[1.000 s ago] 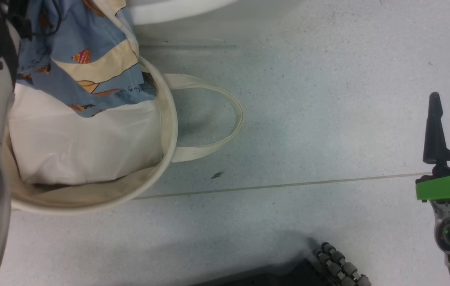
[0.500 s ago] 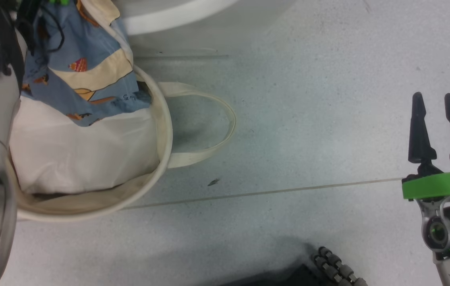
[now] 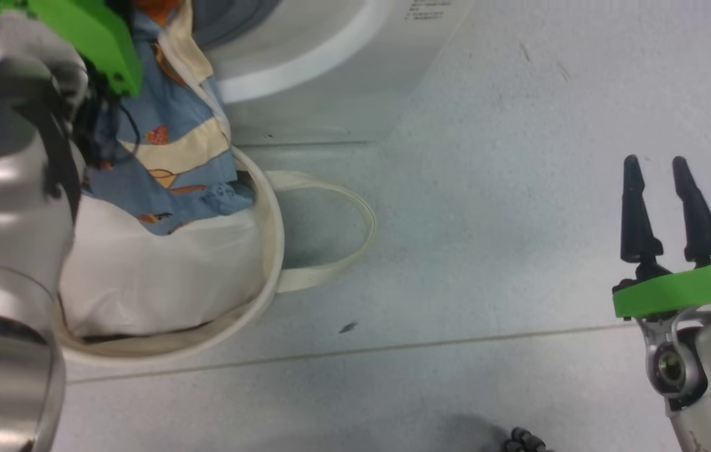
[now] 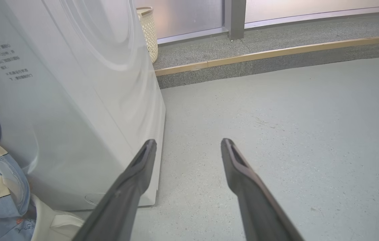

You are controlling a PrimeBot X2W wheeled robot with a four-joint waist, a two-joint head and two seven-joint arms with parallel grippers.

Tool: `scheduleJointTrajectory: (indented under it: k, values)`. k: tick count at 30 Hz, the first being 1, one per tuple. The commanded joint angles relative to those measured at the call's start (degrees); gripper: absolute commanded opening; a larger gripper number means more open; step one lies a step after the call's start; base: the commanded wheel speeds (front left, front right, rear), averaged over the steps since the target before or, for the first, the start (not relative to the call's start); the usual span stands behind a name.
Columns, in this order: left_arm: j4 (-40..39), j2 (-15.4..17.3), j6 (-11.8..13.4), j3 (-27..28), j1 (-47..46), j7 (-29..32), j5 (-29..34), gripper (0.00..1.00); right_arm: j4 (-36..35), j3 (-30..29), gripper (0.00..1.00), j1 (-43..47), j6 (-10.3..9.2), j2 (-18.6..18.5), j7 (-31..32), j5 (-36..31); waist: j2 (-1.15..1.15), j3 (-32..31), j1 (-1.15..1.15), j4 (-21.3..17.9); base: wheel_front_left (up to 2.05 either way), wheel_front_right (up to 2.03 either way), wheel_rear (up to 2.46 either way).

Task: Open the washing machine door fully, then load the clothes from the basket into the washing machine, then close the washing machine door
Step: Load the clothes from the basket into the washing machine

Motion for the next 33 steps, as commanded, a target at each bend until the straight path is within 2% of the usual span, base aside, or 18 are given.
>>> scheduleJointTrajectory:
  k: [1,5,11,15,19,24,33]
  values:
    - [-1.2,1.4,-0.1,0.7,0.7,-1.9,-0.4,1.00,-1.0,1.2,1.00,0.7,0.01,-0.5,-0.7,0.4,0.00,-2.6,0.01,1.6,0.00,0.00,0.00]
    - [-3.6,0.8,-1.0,0.8,6.0,-4.3,-0.4,1.00,0.1,2.7,1.00,0.3,0.01,-0.3,-0.7,0.7,0.00,-5.7,0.01,3.2,0.00,0.00,0.00]
    - [-17.8,1.2,-1.1,4.1,17.8,-4.5,0.2,1.00,1.6,4.1,1.00,0.3,0.01,-0.7,-0.7,1.1,0.00,-10.6,0.01,6.2,0.00,0.00,0.00]
    - [-26.6,1.5,-1.8,7.8,26.7,-4.5,0.4,1.00,2.1,4.5,1.00,0.4,0.01,-0.3,-0.7,1.2,0.00,-14.1,0.01,7.4,0.00,0.00,0.00]
    - [-36.2,2.1,-3.9,11.8,35.6,-4.5,0.6,1.00,1.6,5.1,1.00,0.4,0.01,0.2,-0.7,0.9,0.00,-16.7,0.01,8.0,0.00,0.00,0.00]
    - [-46.2,0.8,-4.5,18.1,46.0,-4.5,1.0,1.00,0.6,4.3,1.00,1.1,0.01,0.1,-0.7,0.3,0.00,-18.6,0.01,9.4,0.00,0.00,0.00]
    - [-50.9,-3.4,-5.1,22.5,57.0,-4.5,4.9,1.00,-0.7,3.2,1.00,2.3,0.01,0.7,-0.7,-0.2,0.00,-18.8,0.01,10.8,0.00,0.00,0.00]
